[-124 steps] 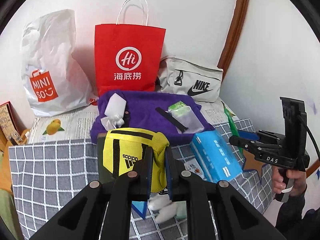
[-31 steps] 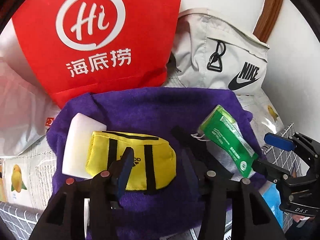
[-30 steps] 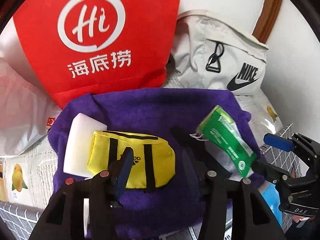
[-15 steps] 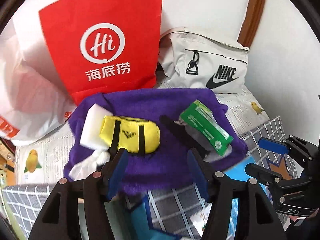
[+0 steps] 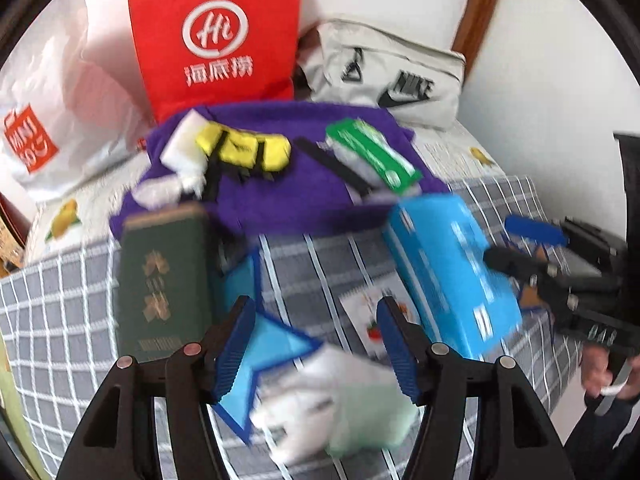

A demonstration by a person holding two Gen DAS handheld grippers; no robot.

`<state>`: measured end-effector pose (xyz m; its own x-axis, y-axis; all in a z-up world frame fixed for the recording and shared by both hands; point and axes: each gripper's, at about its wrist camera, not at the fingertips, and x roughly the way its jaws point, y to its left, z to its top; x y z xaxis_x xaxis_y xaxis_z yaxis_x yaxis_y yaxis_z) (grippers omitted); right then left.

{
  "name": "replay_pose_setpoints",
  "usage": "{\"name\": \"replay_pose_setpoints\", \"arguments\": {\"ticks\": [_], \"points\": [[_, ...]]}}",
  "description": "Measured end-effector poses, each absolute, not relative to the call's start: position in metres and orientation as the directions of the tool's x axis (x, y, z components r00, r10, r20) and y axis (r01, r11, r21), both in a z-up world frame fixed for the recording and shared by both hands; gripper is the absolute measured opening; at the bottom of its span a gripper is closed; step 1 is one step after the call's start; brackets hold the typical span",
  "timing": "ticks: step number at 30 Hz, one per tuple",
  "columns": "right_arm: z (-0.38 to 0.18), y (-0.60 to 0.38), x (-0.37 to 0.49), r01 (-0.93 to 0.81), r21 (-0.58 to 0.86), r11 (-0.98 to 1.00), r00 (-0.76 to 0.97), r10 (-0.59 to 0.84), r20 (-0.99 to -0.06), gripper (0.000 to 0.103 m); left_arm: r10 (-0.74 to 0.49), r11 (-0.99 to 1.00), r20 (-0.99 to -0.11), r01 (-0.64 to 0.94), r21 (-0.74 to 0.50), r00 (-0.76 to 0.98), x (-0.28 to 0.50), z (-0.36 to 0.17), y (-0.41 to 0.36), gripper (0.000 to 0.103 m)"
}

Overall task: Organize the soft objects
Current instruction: 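Withdraw both open tools back toward the items on the checked cloth, then grasp the white-and-green mesh glove with the left tool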

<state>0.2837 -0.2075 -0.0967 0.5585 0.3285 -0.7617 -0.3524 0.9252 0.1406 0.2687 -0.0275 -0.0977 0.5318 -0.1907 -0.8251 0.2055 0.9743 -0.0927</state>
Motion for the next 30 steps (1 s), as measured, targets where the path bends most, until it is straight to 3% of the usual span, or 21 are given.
{"name": "replay_pose_setpoints", "arguments": {"ticks": [10, 18, 21, 24, 25, 28, 30], "points": [[-0.116, -0.223, 0.249, -0.319, 0.146, 0.936, 0.545, 0.308, -0.78, 0.059, -0.241, 0.961, -0.855, 0.234, -0.146, 0.459, 0.234, -0.153, -0.046, 0.066], [-0.135, -0.221, 0.24, -0.316, 0.137, 0.939, 0.53, 0.294, -0.795, 0.059, -0.219, 0.957, -0.855, 0.276, -0.094, 0.469, 0.227, -0.178, -0.061, 0.087], [-0.133, -0.22, 0.24, -0.315, 0.133, 0.94, 0.536, 0.292, -0.792, 0.059, -0.179, 0.95, -0.857, 0.311, -0.024, 0.483, 0.223, -0.182, -0.07, 0.091], [-0.132, -0.219, 0.241, -0.317, 0.133, 0.939, 0.539, 0.293, -0.79, 0.059, -0.185, 0.953, -0.853, 0.3, -0.035, 0.488, 0.225, -0.181, -0.069, 0.091], [-0.132, -0.218, 0.242, -0.315, 0.128, 0.94, 0.54, 0.289, -0.791, 0.059, -0.187, 0.953, -0.849, 0.3, -0.035, 0.493, 0.226, -0.181, -0.068, 0.089], [-0.133, -0.216, 0.244, -0.314, 0.126, 0.941, 0.535, 0.284, -0.796, 0.059, -0.185, 0.953, -0.831, 0.304, -0.021, 0.524, 0.224, -0.179, -0.06, 0.068], [-0.133, -0.214, 0.244, -0.316, 0.121, 0.941, 0.535, 0.282, -0.797, 0.059, -0.222, 0.95, -0.822, 0.307, -0.06, 0.524, 0.224, -0.175, -0.051, 0.035]]}}
